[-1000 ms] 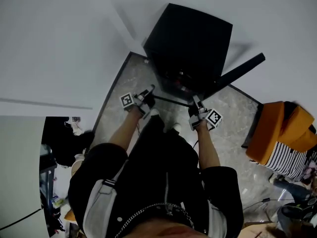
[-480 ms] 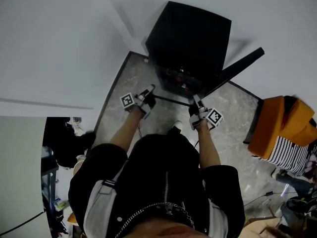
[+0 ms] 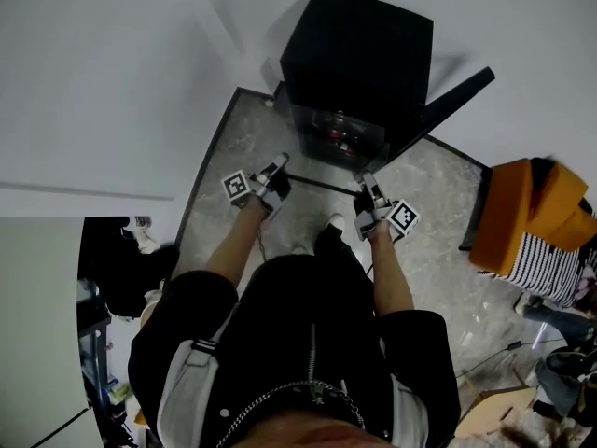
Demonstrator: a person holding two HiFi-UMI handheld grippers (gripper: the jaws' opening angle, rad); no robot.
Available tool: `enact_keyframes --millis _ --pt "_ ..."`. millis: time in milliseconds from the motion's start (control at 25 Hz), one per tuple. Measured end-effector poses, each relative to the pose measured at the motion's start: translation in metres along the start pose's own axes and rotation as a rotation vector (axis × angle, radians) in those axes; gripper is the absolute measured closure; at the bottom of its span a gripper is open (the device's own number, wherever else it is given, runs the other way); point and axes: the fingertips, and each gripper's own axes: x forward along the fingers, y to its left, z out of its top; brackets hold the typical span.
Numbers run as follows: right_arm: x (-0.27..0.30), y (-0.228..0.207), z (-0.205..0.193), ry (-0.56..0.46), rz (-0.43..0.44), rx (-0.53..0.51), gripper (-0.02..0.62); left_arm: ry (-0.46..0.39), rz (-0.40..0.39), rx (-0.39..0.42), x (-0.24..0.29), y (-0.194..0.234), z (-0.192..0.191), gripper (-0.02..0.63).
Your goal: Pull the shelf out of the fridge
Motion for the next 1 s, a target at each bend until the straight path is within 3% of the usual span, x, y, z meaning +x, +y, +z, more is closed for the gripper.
enact_keyframes --millis 1000 --pt "-0.107 0.032 -0.103 -0.081 -0.023 -0.039 0.563 0.081 -0.041 -0.008 -0.112 -0.023 -0.071 0.58"
